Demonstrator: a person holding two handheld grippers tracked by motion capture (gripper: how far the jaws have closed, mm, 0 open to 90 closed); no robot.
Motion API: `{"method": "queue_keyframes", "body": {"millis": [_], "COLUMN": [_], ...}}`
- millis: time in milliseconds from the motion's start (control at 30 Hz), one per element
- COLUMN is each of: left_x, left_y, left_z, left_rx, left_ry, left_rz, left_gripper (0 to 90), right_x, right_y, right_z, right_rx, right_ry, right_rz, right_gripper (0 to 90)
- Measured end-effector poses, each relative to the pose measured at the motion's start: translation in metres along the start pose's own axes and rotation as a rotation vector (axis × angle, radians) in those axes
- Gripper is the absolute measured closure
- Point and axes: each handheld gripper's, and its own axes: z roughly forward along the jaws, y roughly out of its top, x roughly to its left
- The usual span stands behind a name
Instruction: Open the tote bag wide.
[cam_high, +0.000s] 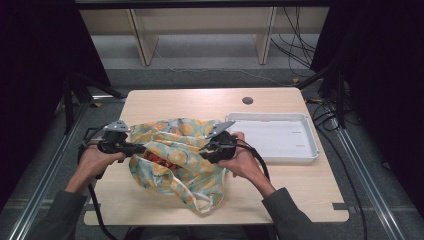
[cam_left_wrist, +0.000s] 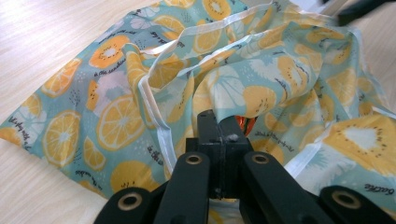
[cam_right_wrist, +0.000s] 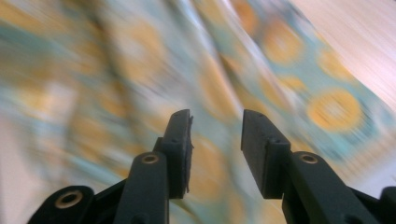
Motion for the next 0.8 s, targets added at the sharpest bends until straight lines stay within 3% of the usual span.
{"method": "queue_keyframes", "body": {"millis": [33, 67, 133, 167, 267, 367, 400, 433, 500, 533, 600, 633, 667, 767, 800], "left_x": [-0.001, 0.0, -0.002, -0.002, -0.002, -0.002, -0.002, -0.003, -0.002, -0.002, 0.002, 0.005, 0.007, 0.014, 0.015], "left_y": [0.0, 0.002, 0.003, 0.003, 0.005, 0.006, 0.007, 0.007, 0.008, 0.009, 0.012, 0.013, 0.015, 0.018, 0.019], "left_z": [0.002, 0.003, 0.006, 0.006, 0.008, 0.009, 0.009, 0.01, 0.01, 0.011, 0.011, 0.014, 0.014, 0.02, 0.021], "left_rx": [-0.003, 0.013, 0.016, 0.02, 0.023, 0.023, 0.027, 0.012, 0.028, 0.015, 0.025, 0.007, 0.024, 0.019, 0.022], "left_ry": [0.009, 0.012, 0.008, 0.015, 0.013, 0.003, 0.01, 0.015, 0.008, 0.017, 0.022, 0.026, 0.026, 0.04, 0.045], "left_rz": [-0.013, 0.012, -0.009, 0.001, -0.01, -0.015, 0.005, -0.008, -0.001, -0.006, -0.018, -0.023, -0.035, -0.068, -0.075], "left_gripper": [89.9, 89.9, 89.9, 89.9, 89.9, 89.9, 89.9, 89.9, 89.9, 89.9, 89.9, 89.9, 89.9, 89.9, 89.9], "right_x": [0.009, 0.016, 0.034, 0.042, 0.062, 0.078, 0.081, 0.084, 0.088, 0.09, 0.1, 0.108, 0.113, 0.131, 0.138], "right_y": [0.006, 0.009, 0.017, 0.02, 0.026, 0.031, 0.031, 0.032, 0.032, 0.033, 0.035, 0.035, 0.035, 0.034, 0.033], "right_z": [0.0, 0.0, 0.006, 0.01, 0.022, 0.036, 0.042, 0.046, 0.053, 0.053, 0.05, 0.048, 0.048, 0.055, 0.06], "right_rx": [-0.027, -0.021, -0.015, -0.021, -0.019, 0.004, 0.005, 0.027, 0.015, -0.001, -0.007, -0.004, -0.006, -0.01, -0.009], "right_ry": [0.037, 0.048, 0.101, 0.121, 0.208, 0.223, 0.216, 0.192, 0.206, 0.211, 0.213, 0.223, 0.234, 0.269, 0.291], "right_rz": [-0.014, -0.021, -0.063, -0.082, -0.096, -0.116, -0.139, -0.147, -0.18, -0.21, -0.254, -0.268, -0.282, -0.344, -0.336], "right_gripper": [60.7, 59.4, 56.4, 55.5, 49.6, 48.7, 54.3, 68.7, 86.2, 90.0, 90.0, 90.0, 90.0, 90.0, 90.0]}}
